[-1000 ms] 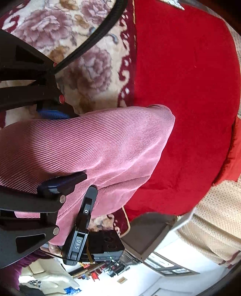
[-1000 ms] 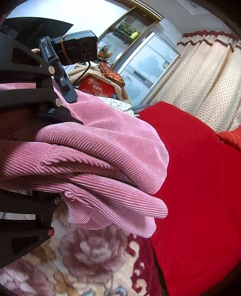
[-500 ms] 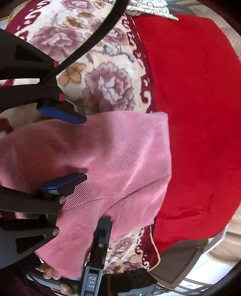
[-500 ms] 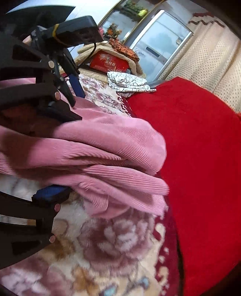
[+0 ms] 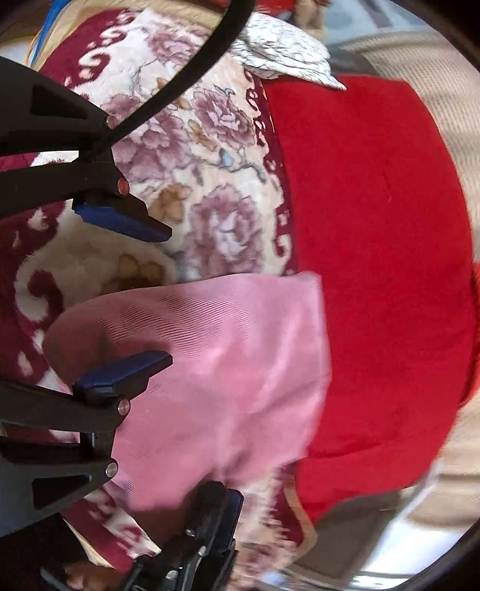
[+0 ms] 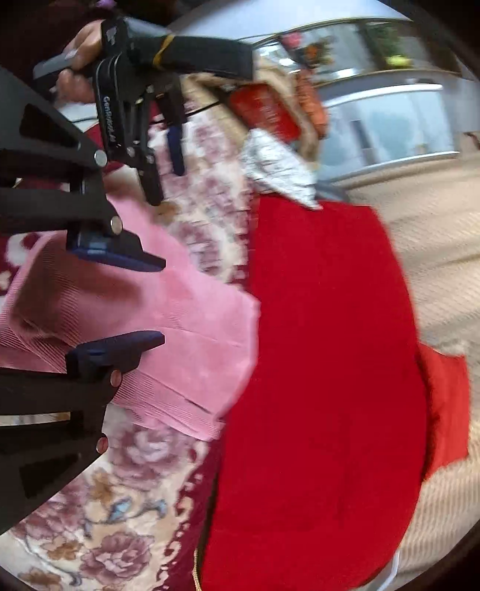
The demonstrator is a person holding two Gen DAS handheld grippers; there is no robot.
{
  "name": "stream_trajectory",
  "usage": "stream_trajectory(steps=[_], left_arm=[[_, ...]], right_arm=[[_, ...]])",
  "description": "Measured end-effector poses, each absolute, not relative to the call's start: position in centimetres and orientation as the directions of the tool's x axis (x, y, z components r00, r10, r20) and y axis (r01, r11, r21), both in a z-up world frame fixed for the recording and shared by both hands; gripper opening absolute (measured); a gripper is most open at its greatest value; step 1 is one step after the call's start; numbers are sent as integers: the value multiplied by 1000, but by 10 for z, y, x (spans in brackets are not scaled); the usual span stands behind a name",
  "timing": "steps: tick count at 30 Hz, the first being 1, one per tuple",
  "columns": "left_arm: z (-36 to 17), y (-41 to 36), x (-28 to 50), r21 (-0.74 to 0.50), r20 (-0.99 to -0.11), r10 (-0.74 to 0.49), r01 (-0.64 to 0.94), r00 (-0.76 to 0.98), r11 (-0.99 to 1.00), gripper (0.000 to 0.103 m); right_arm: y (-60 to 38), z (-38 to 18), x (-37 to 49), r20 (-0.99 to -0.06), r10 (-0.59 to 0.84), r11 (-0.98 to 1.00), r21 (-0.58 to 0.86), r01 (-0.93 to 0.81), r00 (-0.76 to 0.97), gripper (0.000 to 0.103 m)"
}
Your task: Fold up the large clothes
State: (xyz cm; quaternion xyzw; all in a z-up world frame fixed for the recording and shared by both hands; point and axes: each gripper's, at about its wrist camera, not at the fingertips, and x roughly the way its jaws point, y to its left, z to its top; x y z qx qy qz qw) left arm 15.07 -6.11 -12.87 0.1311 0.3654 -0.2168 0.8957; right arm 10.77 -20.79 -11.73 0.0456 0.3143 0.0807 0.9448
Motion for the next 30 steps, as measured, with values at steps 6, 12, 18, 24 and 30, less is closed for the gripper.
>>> stream_trajectory(steps=[6,12,18,24,30], left_arm=[[-151,-69,142,162,-736,-255,528,628,833,63],[-163,-71,148,168,-737,-246,523,630,836,63],[-160,-66,144,149,-721,-255,503,644,851,63],[-158,-73,140,200,-706,-221,488,673,850,63],[-157,-72,140,200,-700,-227,491,677,848,63]], right_arm=[[-192,-177,85,-653,73,996,6,-91,754,33],[-193,-184,86,-620,85,996,26,-88,780,34],[-203,-152,83,-630,173,985,126,-121,757,33],[-213,-105,111,-576,193,980,157,-125,794,33],[-240,-139,202,-708,172,966,258,25,685,34]])
